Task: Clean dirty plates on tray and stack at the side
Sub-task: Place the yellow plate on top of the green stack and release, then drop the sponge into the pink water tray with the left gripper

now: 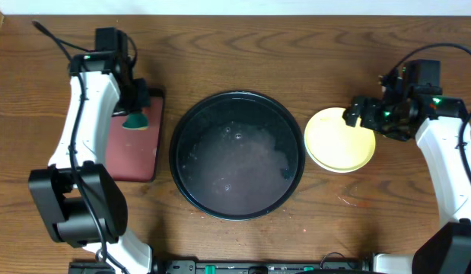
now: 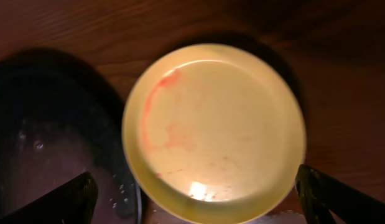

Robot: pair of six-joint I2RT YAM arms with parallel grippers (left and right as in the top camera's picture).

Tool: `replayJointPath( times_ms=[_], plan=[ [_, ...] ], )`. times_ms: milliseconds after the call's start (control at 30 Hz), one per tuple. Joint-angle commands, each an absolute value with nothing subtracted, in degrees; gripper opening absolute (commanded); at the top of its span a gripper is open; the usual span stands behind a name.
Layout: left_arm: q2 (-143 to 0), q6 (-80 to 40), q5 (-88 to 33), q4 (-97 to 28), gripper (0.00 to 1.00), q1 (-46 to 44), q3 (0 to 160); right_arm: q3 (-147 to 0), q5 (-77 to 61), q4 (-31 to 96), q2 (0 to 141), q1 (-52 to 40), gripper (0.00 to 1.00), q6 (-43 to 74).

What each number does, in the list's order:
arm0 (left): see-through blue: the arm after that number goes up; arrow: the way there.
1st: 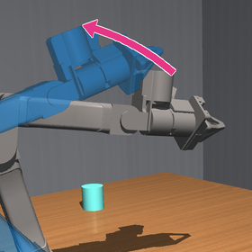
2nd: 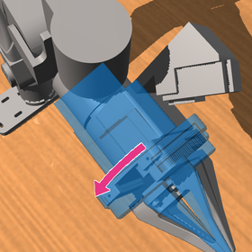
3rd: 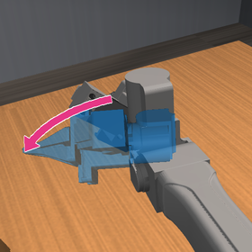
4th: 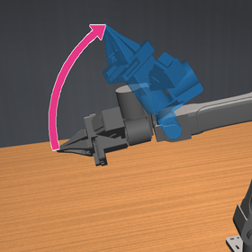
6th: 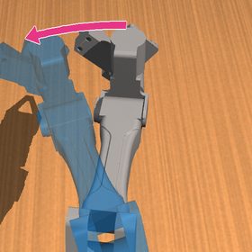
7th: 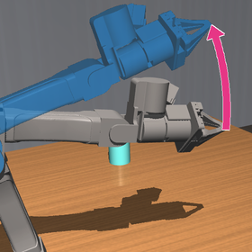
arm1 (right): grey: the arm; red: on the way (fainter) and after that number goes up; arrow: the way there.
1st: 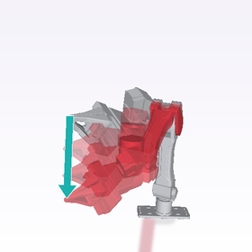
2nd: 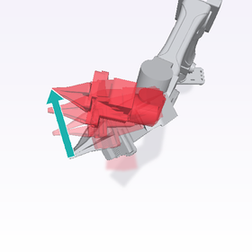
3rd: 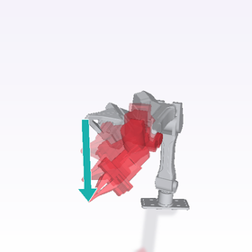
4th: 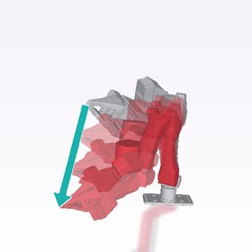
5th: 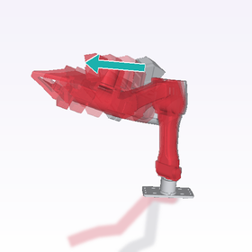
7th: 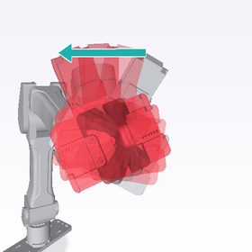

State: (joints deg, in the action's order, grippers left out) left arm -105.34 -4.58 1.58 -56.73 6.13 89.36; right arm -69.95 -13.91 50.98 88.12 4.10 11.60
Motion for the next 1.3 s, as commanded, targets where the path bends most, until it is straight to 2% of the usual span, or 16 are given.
replayJointPath(
  times_ms=[0,67,367,600,633,667,700,933,1267],
  plan=[
    [-109.3,-2.3,2.2,-55.8,0.08,8.9,88.3,-70.5,-13.3,51.1,88.0,2.4,0.99,10.8],
    [-111.4,-2.3,2.2,-55.7,0.12,9.9,88.3,-70.5,-13.3,51.0,88.0,2.0,0.99,10.1],
    [-117.5,-2.4,2.2,-54.9,0.55,11.2,88.3,-70.5,-14.0,51.4,88.0,1.9,0.99,10.2],
    [-113.8,-2.4,2.1,-61.5,0.58,11.2,92.6,-70.5,-14.0,52.3,87.9,1.9,0.99,10.2],
    [-112.6,-2.4,2.1,-62.3,0.62,11.2,93.3,-70.5,-14.0,52.4,87.8,1.9,0.99,10.2],
    [-111.0,-2.4,2.2,-62.8,0.72,11.2,94.0,-70.5,-14.0,52.4,87.6,1.9,0.99,10.2],
    [-109.5,-2.4,2.2,-62.9,0.77,11.2,94.1,-70.6,-14.0,52.5,87.2,1.9,0.99,10.2],
    [-100.4,-2.4,2.2,-62.9,0.78,11.2,94.1,-71.3,-14.0,52.5,81.6,1.9,0.99,10.2],
    [-99.6,-2.4,2.2,-62.9,0.78,11.2,94.1,-71.5,-14.0,52.1,65.9,1.9,0.99,10.2]
  ],
)
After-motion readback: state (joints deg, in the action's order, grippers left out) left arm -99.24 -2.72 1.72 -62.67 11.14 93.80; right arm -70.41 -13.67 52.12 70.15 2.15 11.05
